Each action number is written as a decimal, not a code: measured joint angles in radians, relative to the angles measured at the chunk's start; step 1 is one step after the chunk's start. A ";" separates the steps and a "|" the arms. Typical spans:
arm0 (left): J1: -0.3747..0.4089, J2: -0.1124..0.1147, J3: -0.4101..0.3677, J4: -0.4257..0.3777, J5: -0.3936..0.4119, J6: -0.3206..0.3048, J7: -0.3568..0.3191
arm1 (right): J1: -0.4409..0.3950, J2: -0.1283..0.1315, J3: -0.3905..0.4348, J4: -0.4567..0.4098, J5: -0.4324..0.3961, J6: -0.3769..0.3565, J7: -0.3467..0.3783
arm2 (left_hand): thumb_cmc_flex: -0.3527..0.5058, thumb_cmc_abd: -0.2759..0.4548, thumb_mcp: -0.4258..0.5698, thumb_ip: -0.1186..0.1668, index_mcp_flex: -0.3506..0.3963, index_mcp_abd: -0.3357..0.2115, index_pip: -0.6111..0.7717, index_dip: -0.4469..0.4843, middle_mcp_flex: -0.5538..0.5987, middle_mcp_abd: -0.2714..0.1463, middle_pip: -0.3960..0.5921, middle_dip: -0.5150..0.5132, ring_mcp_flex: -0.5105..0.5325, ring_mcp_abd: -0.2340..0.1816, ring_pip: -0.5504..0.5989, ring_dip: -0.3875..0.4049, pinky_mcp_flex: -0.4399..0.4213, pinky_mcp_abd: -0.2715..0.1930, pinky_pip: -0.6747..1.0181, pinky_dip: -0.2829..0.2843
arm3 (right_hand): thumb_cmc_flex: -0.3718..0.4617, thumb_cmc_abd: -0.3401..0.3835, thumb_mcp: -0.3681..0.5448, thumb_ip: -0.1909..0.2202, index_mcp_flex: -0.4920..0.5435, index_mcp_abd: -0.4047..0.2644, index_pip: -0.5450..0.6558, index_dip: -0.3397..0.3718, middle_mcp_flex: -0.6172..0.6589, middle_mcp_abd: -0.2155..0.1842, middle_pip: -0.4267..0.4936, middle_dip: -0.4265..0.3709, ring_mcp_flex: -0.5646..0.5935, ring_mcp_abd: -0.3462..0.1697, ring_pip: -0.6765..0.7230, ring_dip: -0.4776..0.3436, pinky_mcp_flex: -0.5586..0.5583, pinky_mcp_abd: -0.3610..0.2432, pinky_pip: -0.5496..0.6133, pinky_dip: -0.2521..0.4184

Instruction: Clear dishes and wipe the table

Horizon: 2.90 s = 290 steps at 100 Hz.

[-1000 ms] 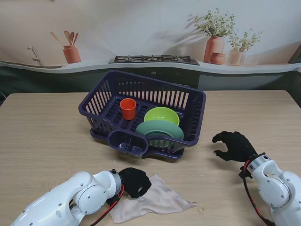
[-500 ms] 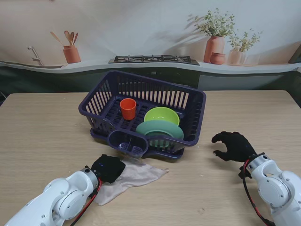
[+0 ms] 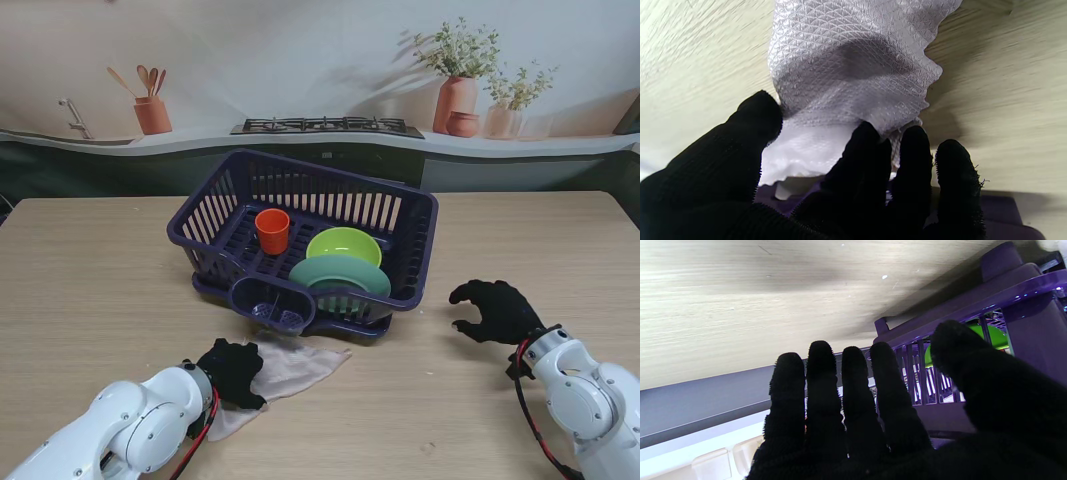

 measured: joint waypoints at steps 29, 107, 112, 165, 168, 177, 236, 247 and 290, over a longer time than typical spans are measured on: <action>-0.068 0.012 0.091 0.012 0.038 0.028 -0.056 | 0.001 0.000 0.001 0.000 0.001 -0.003 -0.004 | 0.243 -0.085 0.091 -0.024 -0.026 0.004 0.265 0.053 0.066 0.061 0.116 0.038 0.144 -0.035 0.107 -0.001 0.190 -0.009 0.052 0.014 | 0.000 0.000 0.000 0.000 0.000 0.000 0.000 0.000 0.000 0.000 0.000 0.000 0.000 0.000 0.000 0.000 -0.001 0.000 -0.001 0.000; 0.238 -0.042 -0.275 0.059 0.214 -0.053 0.390 | 0.001 0.000 0.003 0.001 -0.005 -0.003 -0.002 | 0.454 -0.052 0.057 -0.028 0.109 -0.231 0.277 -0.118 0.437 0.020 -0.055 0.063 0.415 -0.025 0.109 -0.089 0.467 0.014 0.091 -0.012 | 0.000 0.000 0.000 0.000 0.000 0.000 0.000 0.000 0.000 0.000 0.000 0.000 -0.001 0.000 0.000 0.000 -0.002 0.000 -0.003 0.009; 0.244 -0.041 -0.278 0.058 0.207 -0.053 0.390 | 0.001 0.000 0.003 0.001 -0.005 -0.002 -0.002 | 0.454 -0.052 0.058 -0.028 0.109 -0.231 0.277 -0.112 0.437 0.020 -0.061 0.063 0.417 -0.024 0.099 -0.094 0.468 0.015 0.091 -0.012 | 0.000 0.000 0.000 0.000 0.000 0.000 0.000 0.000 0.000 0.000 0.000 0.000 -0.002 0.000 0.000 0.000 -0.002 0.000 -0.003 0.009; 0.074 -0.004 -0.053 0.003 -0.029 0.032 0.083 | 0.001 0.000 0.004 0.001 -0.006 -0.003 -0.003 | 0.469 -0.074 0.085 -0.029 0.109 -0.148 0.319 -0.055 0.479 0.019 -0.069 0.075 0.437 -0.021 0.086 -0.101 0.491 0.016 0.090 -0.021 | 0.000 0.000 0.000 0.000 0.000 0.000 0.000 0.000 0.000 0.000 0.000 0.000 -0.002 0.000 0.000 0.000 -0.002 0.000 -0.003 0.009; 0.052 -0.001 -0.026 0.006 -0.053 0.045 0.072 | 0.001 0.000 0.005 0.002 -0.007 -0.004 -0.003 | 0.470 -0.074 0.085 -0.029 0.109 -0.150 0.321 -0.055 0.484 0.019 -0.065 0.082 0.438 -0.021 0.086 -0.101 0.491 0.016 0.090 -0.021 | 0.000 0.000 0.000 0.000 0.000 0.000 0.000 0.000 0.000 0.000 0.000 0.000 -0.002 0.000 0.000 0.000 -0.002 0.000 -0.003 0.009; -0.011 0.005 0.047 0.014 -0.129 0.109 0.042 | 0.001 0.000 0.006 0.002 -0.007 -0.006 -0.003 | 0.469 -0.074 0.085 -0.029 0.109 -0.151 0.321 -0.055 0.492 0.019 -0.051 0.091 0.443 -0.021 0.086 -0.101 0.492 0.016 0.090 -0.021 | 0.000 0.000 0.000 0.000 0.000 0.000 0.000 0.000 0.000 0.000 0.000 0.000 -0.002 0.000 0.000 0.000 -0.002 0.000 -0.003 0.009; 0.055 -0.034 -0.083 0.047 -0.024 0.011 0.139 | 0.000 0.000 0.018 0.002 0.006 -0.015 0.000 | 0.470 -0.078 0.082 -0.032 0.109 -0.193 0.311 -0.076 0.479 0.019 -0.079 0.097 0.439 -0.021 0.075 -0.102 0.491 0.016 0.086 -0.045 | 0.000 0.000 -0.013 0.000 0.000 0.000 0.000 0.000 0.000 0.000 0.000 0.000 -0.002 0.000 -0.025 -0.007 -0.002 0.027 -0.030 0.005; 0.142 -0.041 -0.176 0.034 0.028 -0.014 0.232 | 0.000 0.000 0.019 0.001 0.017 -0.014 0.003 | 0.469 -0.078 0.082 -0.032 0.109 -0.201 0.308 -0.078 0.479 0.019 -0.079 0.096 0.439 -0.021 0.074 -0.102 0.491 0.016 0.086 -0.045 | -0.001 0.001 -0.023 0.000 0.000 0.000 0.000 0.000 0.000 0.000 -0.003 0.000 -0.002 0.000 -0.044 -0.017 -0.002 0.027 -0.050 -0.004; 0.291 -0.052 -0.344 0.051 0.104 -0.097 0.430 | -0.004 -0.002 0.016 -0.008 0.054 -0.001 0.019 | 0.469 -0.078 0.082 -0.032 0.109 -0.215 0.304 -0.079 0.489 0.019 -0.082 0.090 0.443 -0.021 0.072 -0.102 0.491 0.017 0.085 -0.045 | -0.053 0.046 -0.032 0.000 0.000 -0.001 -0.005 0.000 0.000 0.000 -0.015 0.000 -0.002 0.000 -0.056 -0.026 -0.001 0.038 -0.053 -0.013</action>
